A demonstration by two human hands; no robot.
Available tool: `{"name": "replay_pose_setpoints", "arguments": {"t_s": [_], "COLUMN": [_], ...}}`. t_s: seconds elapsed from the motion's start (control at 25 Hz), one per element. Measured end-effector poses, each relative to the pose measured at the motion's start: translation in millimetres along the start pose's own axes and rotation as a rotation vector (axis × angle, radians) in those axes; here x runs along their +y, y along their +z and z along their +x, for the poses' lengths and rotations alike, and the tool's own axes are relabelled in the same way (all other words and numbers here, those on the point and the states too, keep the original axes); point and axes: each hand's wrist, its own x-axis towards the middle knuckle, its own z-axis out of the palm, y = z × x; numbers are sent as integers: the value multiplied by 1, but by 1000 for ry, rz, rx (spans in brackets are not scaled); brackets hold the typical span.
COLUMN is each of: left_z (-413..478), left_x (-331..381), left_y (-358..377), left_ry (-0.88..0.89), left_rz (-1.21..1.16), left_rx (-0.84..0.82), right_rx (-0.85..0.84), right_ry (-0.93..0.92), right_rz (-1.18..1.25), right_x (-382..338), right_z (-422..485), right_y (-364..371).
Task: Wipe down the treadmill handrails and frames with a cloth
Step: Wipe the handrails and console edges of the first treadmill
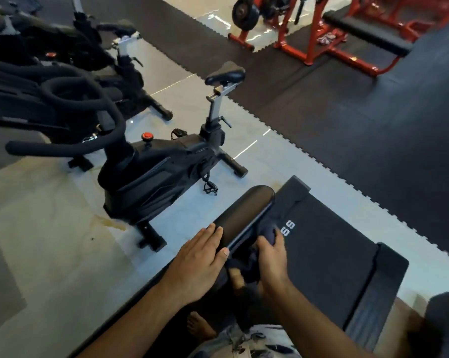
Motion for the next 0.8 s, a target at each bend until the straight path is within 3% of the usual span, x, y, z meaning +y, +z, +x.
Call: {"name": "replay_pose_setpoints", "arguments": {"t_s": [0.08, 0.16, 0.28, 0.44, 0.6, 0.68, 0.8], "left_z": [8, 14, 25, 51, 62, 59, 49], "left_x": [2, 4, 10, 28, 37, 38, 33], "left_y": [-2, -2, 3, 3, 6, 10, 7], "left_ry": [43, 55, 83, 51, 25, 24, 5], "left_rz": [24, 24, -36, -378, -283, -221, -258], "left_rx": [-16, -17, -9, 4, -20, -33, -24], "right_rx": [-23, 10, -22, 53, 144, 85, -136], "right_ry": [180, 231, 131, -110, -92, -82, -132], "right_rz": [72, 74, 230, 271, 357, 382, 407], "right_x": [33, 50, 27, -2, -3, 14, 37], "right_z": [-8, -11, -14, -9, 38, 31, -24], "right_y": [-7, -12, -3, 41, 46, 43, 43]}}
